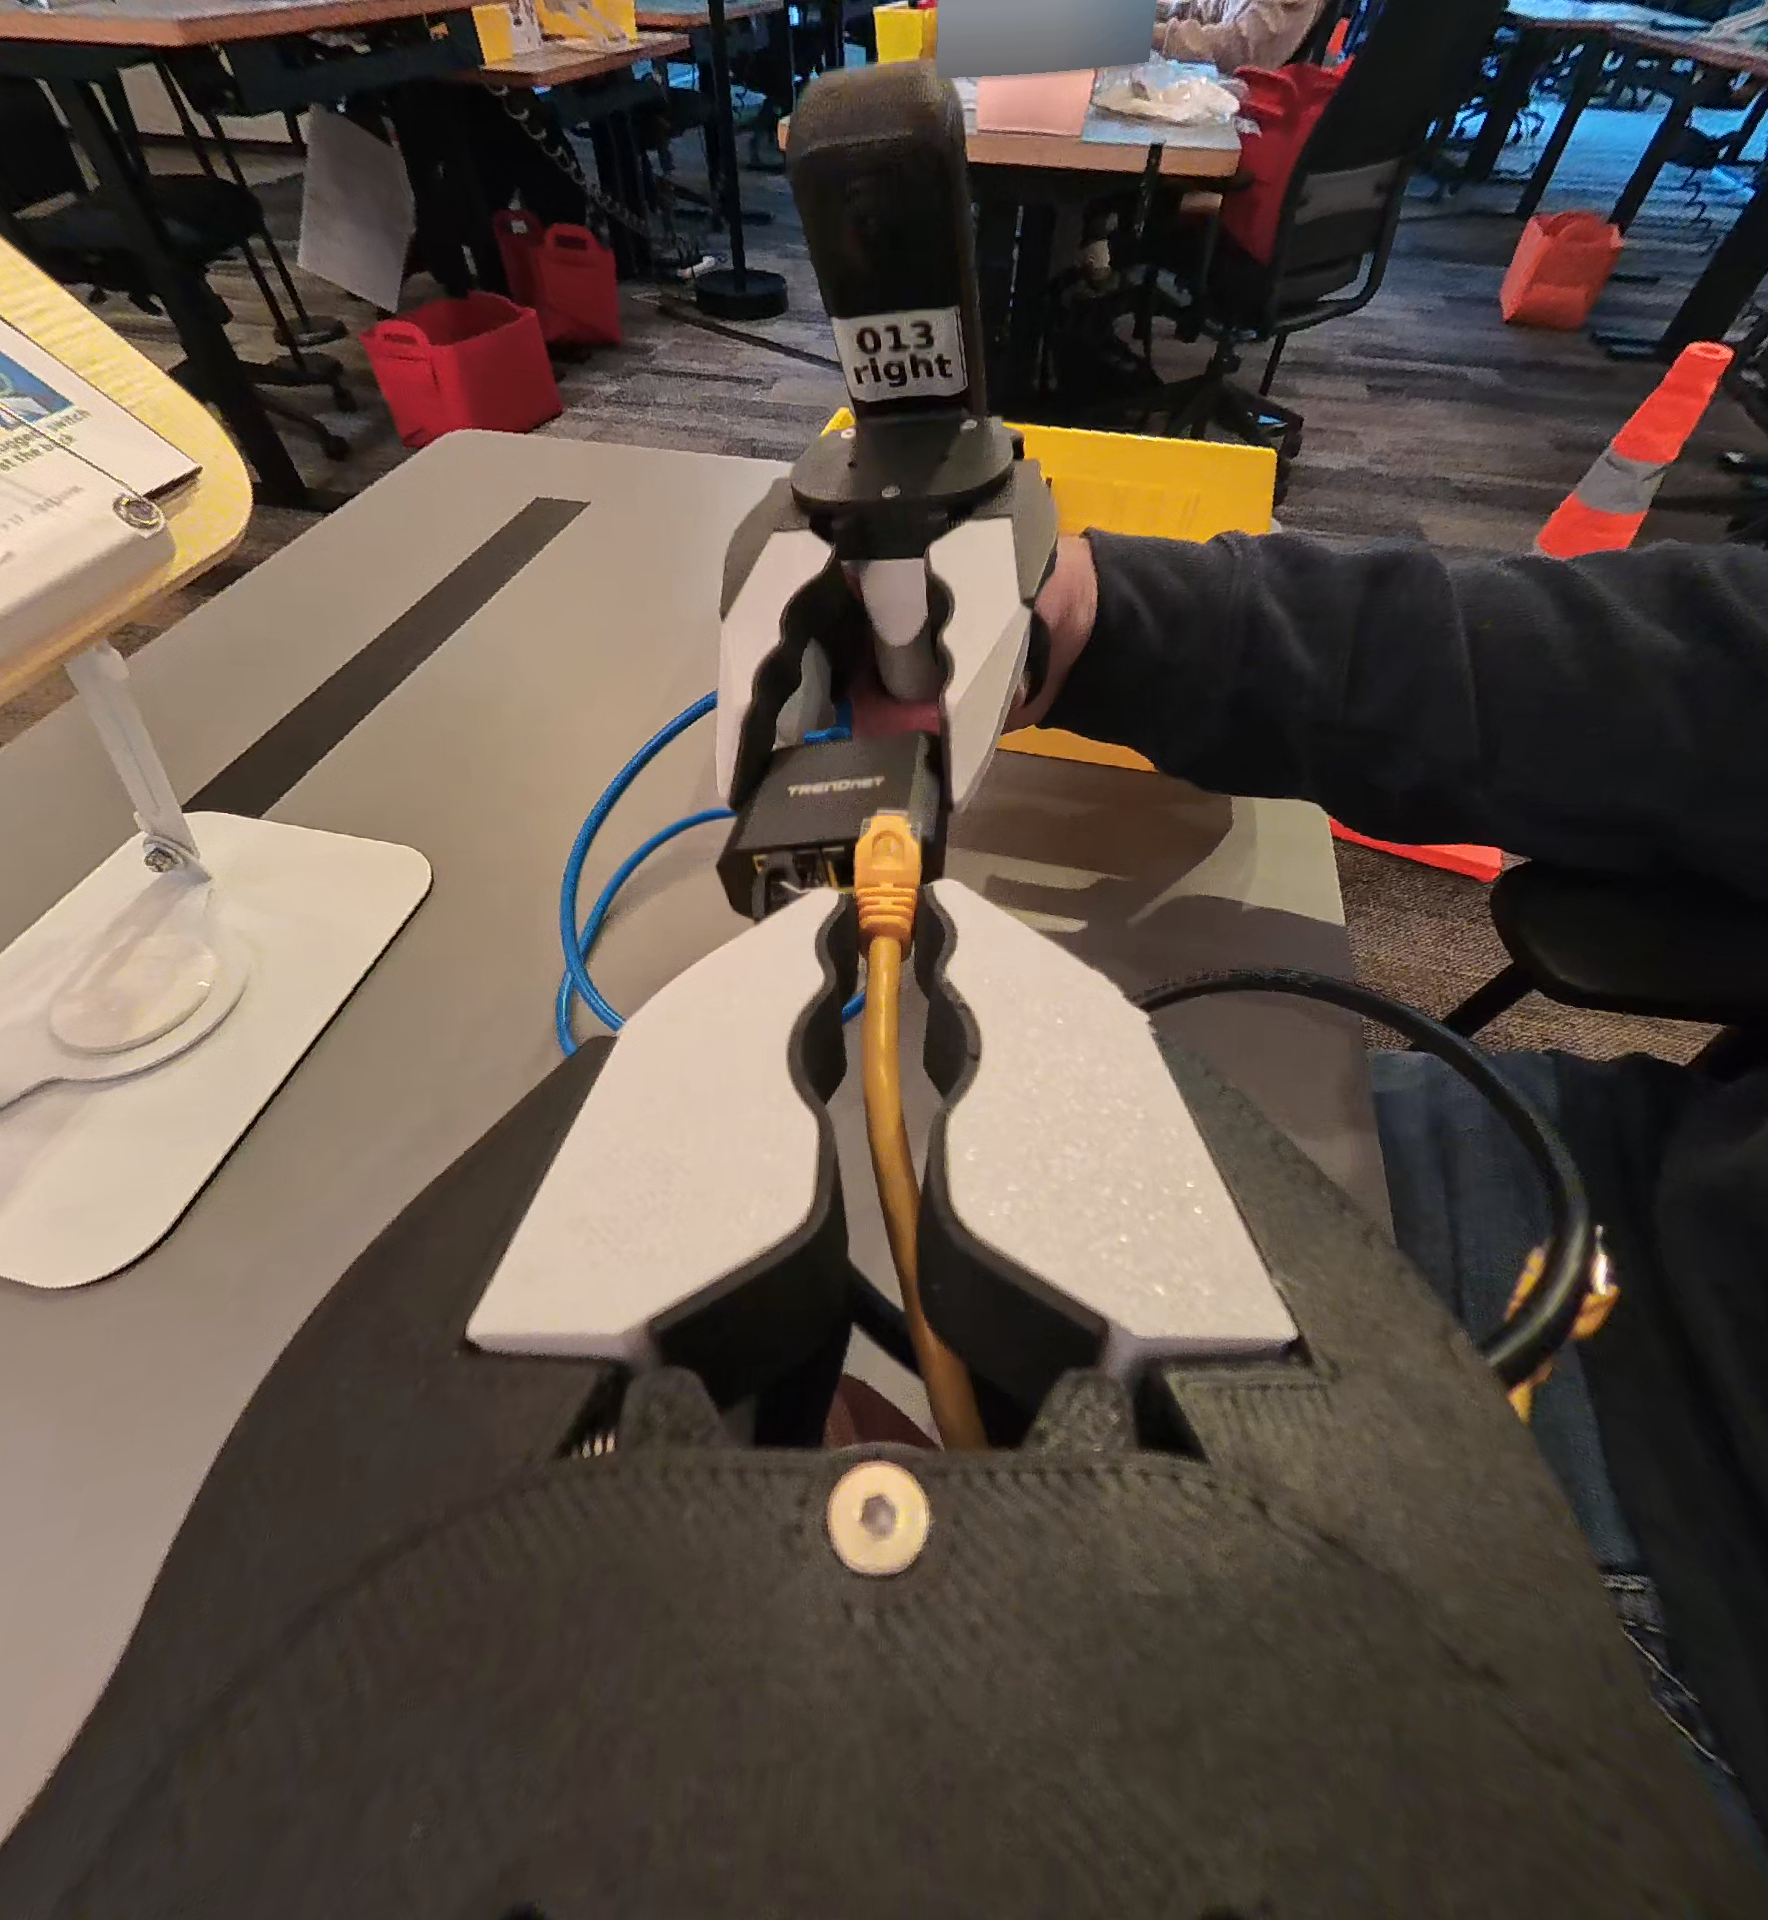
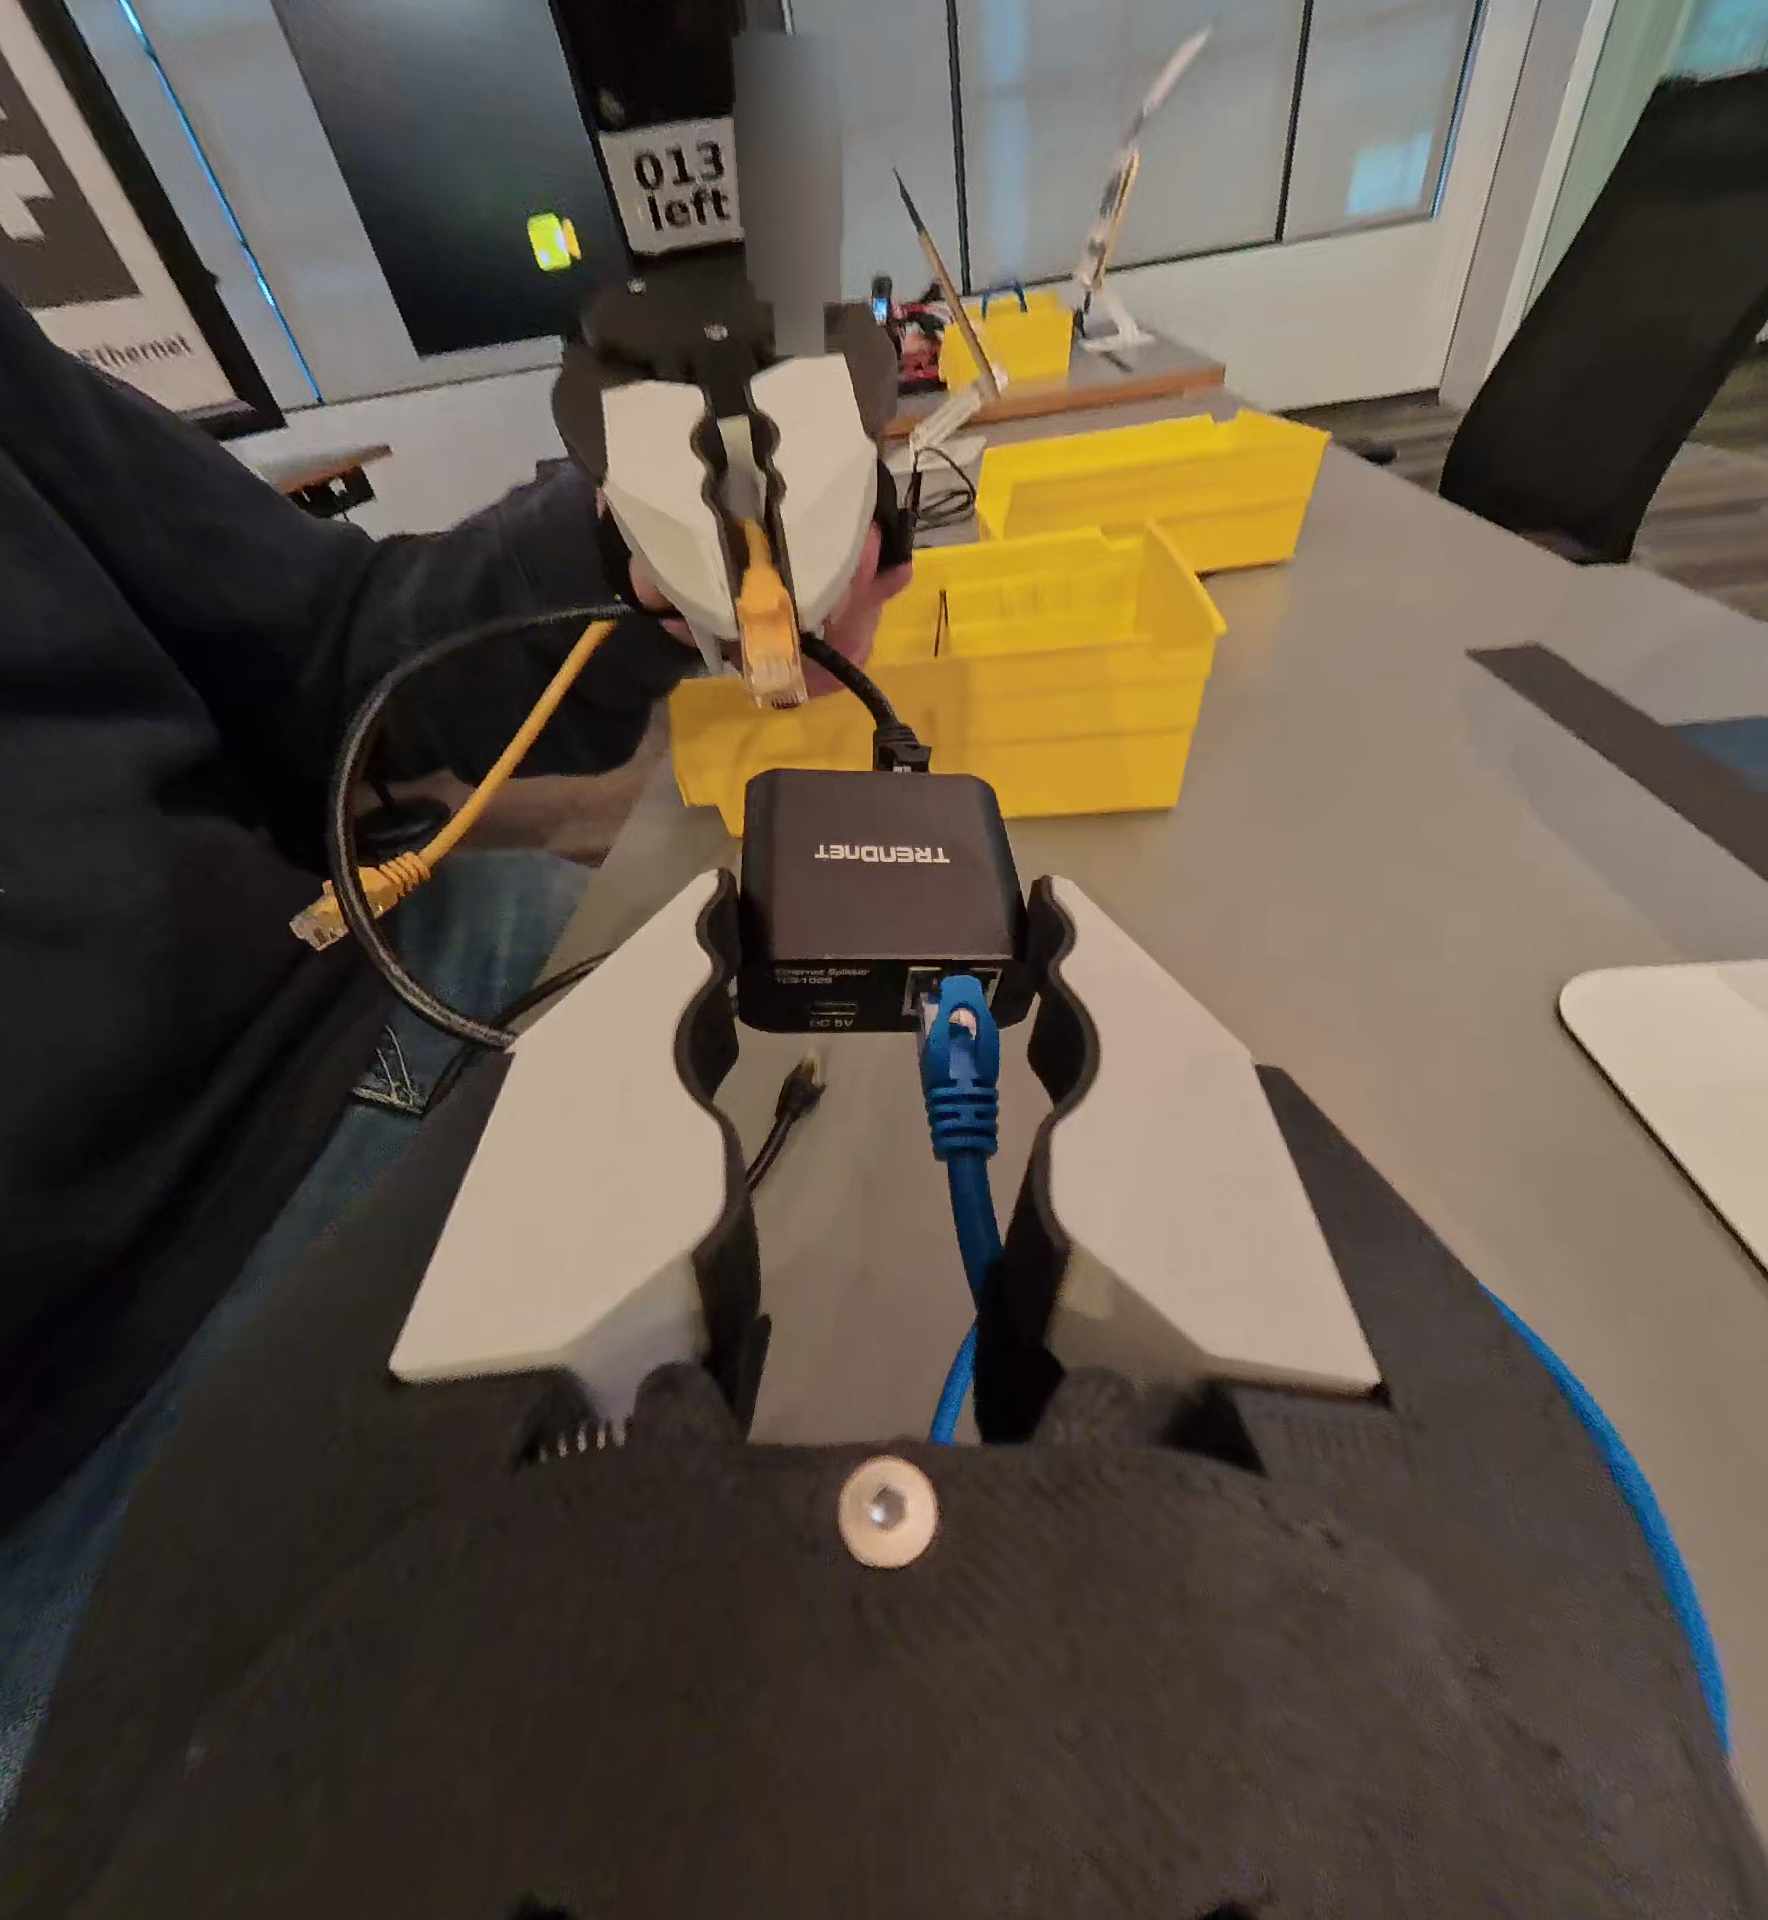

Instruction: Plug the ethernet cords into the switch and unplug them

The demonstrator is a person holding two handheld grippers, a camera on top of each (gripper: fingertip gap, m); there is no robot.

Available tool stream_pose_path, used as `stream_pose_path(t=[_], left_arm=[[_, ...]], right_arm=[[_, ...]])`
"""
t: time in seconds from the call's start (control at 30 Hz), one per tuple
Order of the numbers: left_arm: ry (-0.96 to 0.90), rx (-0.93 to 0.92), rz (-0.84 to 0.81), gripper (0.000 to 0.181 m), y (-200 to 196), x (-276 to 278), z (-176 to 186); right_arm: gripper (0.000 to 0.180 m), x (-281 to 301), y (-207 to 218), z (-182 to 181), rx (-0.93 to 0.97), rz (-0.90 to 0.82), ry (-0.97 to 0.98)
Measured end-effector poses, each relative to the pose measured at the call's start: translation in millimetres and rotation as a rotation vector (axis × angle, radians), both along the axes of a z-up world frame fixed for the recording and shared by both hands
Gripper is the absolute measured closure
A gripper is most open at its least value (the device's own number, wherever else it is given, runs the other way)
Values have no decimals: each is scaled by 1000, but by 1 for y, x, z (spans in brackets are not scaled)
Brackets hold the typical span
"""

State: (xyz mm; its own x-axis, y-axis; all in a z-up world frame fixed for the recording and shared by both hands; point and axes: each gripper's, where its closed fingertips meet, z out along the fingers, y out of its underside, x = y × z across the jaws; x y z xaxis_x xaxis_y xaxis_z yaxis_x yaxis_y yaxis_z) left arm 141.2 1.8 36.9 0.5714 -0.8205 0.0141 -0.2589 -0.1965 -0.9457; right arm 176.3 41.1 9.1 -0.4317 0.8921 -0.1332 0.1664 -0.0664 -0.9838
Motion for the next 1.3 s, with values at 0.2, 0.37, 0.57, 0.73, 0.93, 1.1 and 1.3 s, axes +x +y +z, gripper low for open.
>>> stream_pose_path(t=[0.2, 0.37, 0.57, 0.73, 0.93, 1.1, 1.3], left_arm=[[-1, -13, 4, 171, 0, 9, -3], [57, -68, 37, 171, 2, 3, -36], [95, -111, 46, 171, -1, -2, -64], [107, -133, 43, 171, -3, 3, -78], [108, -140, 39, 171, -7, 8, -85], [92, -143, 51, 171, -9, 7, -88], [92, -146, 59, 171, -8, 7, -89]], right_arm=[[180, 7, 9, 16, -1, -35, 80], [180, 8, 4, -31, 3, -32, -109], [120, 23, 7, -119, 189, -136, -608], [101, 37, 6, -169, 421, -106, -754], [113, 22, 2, -168, 446, -65, -616], [117, 18, 10, -162, 570, -132, -575], [117, 9, -2, -165, 508, -72, -556]])
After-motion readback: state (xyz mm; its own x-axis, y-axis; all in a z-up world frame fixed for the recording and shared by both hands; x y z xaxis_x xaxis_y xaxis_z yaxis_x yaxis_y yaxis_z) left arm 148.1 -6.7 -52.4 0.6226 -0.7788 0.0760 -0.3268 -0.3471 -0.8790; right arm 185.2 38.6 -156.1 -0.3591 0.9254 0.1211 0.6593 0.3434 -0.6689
